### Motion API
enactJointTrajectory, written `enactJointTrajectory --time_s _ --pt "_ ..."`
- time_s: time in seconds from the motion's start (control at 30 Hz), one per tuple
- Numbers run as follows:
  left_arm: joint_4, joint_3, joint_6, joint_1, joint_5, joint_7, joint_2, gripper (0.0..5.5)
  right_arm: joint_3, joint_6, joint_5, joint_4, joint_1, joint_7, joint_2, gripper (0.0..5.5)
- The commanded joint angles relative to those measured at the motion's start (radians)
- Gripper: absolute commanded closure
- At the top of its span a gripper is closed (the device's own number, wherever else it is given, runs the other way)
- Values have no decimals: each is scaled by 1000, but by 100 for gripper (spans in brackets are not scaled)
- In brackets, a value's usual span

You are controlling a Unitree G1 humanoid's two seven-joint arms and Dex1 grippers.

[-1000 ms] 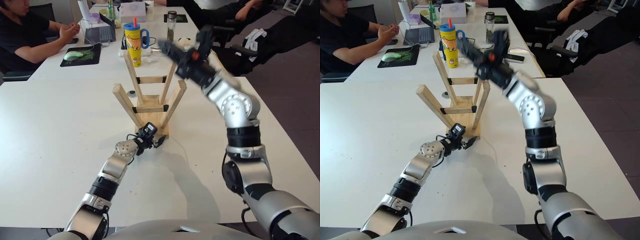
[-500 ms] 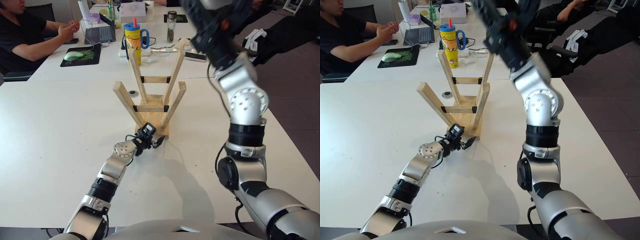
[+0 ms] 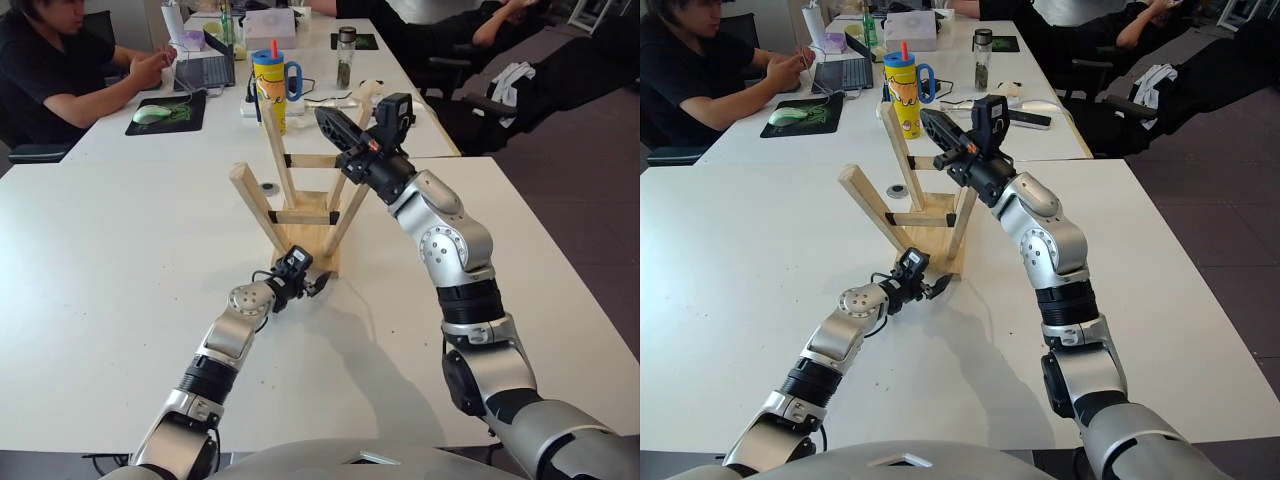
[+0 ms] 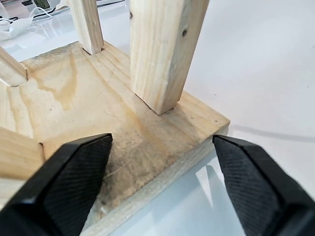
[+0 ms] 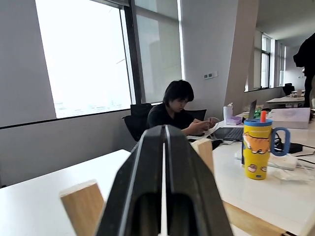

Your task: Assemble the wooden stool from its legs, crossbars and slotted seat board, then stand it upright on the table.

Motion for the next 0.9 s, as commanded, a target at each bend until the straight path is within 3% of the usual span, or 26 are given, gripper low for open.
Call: enactJointTrajectory --time_s 0.03,0.1,0.3,0.4,0.6,0.73,0.9 --pt "-14 77 -120 130 -41 56 -18 174 -112 -85 -36 -36 -50 -85 -25 545" --pt "-144 122 -189 195 -99 59 -34 174 -132 -76 -65 -77 14 -153 -17 545" --pt "-559 200 -372 482 -71 161 -23 260 -97 -36 -280 -245 381 -372 10 550" --pt "-637 241 -401 560 -49 251 -56 303 -82 0 -337 -278 474 -464 66 550" --pt "-608 341 -235 306 -45 452 -121 396 -39 -39 -413 -331 481 -513 115 550" --pt "-576 320 -117 149 -80 450 -131 453 -23 -47 -406 -368 474 -500 141 550" --pt "-606 302 -25 121 -84 458 -133 526 7 -2 -395 -450 481 -498 169 550"
